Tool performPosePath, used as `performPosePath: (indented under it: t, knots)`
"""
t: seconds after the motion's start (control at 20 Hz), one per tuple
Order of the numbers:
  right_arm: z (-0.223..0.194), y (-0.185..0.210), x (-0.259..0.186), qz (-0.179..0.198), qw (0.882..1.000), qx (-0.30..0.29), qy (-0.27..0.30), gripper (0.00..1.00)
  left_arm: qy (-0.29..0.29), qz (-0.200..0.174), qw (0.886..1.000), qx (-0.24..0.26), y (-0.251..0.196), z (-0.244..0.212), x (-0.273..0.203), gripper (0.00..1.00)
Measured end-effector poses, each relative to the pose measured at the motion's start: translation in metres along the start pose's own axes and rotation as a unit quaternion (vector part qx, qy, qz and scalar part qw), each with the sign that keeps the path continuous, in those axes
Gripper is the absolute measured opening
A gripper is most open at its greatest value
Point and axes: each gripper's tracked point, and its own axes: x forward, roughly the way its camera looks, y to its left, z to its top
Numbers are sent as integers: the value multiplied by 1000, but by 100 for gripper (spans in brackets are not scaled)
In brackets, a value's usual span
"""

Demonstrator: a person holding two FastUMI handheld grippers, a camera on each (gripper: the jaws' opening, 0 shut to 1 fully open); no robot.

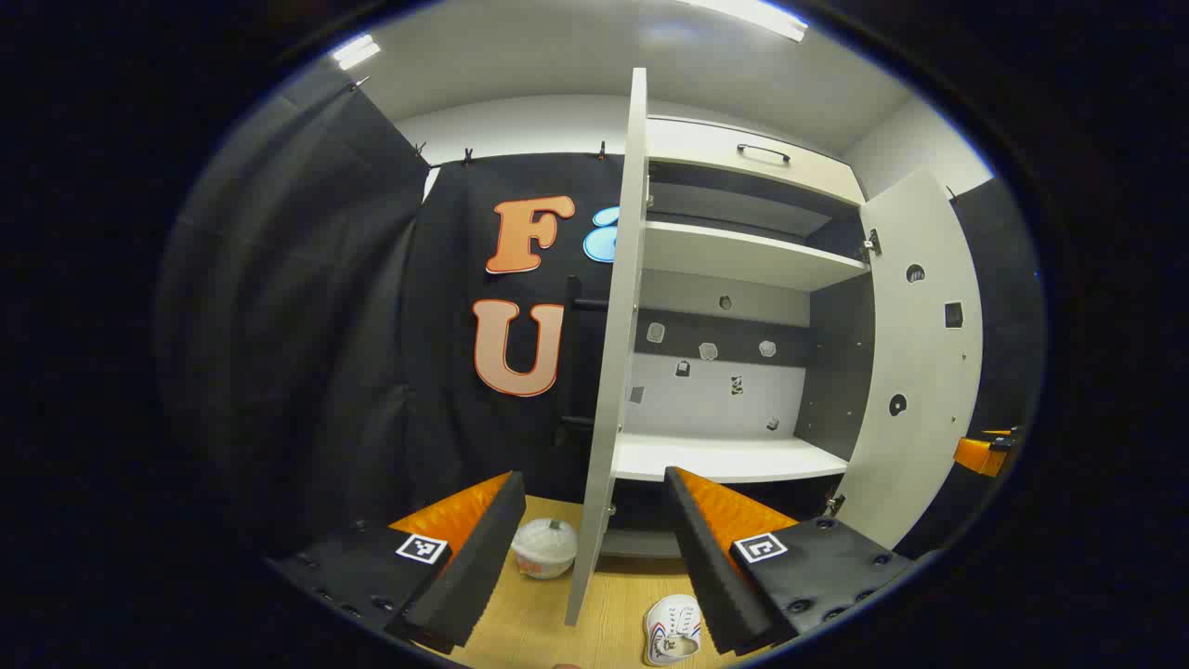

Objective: Grab one shoe with the right hand and put it into the shoe cabinet, grab the other shoe with the left hand and put it into the shoe cabinet; then close the right door with the right hand and the left door with the left hand.

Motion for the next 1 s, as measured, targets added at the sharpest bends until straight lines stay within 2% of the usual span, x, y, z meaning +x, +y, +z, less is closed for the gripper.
performPosePath:
  t: [0.3, 0.35, 0.55, 0.7, 0.75, 1.0]
  knots:
    - [10, 12, 0, 14, 1000, -5, -10, 93, -25, 4, 999, 29, -3, 17, -7, 96]
    - [10, 12, 0, 14, 1000, -5, -9, 94, -28, 2, 999, 31, -5, 21, -8, 93]
    - [10, 12, 1, 14, 1000, -4, -8, 93, -28, -21, 999, 28, -20, 29, -8, 99]
    - [7, 10, 0, 14, 1000, -14, -2, 93, -22, -46, 998, 21, -37, 31, -1, 94]
    - [4, 11, 3, 13, 1000, -19, -1, 93, -18, -52, 998, 21, -40, 28, 0, 99]
    - [-18, 18, 4, 23, 998, -59, 10, 94, -12, -69, 997, 14, -53, 20, 8, 96]
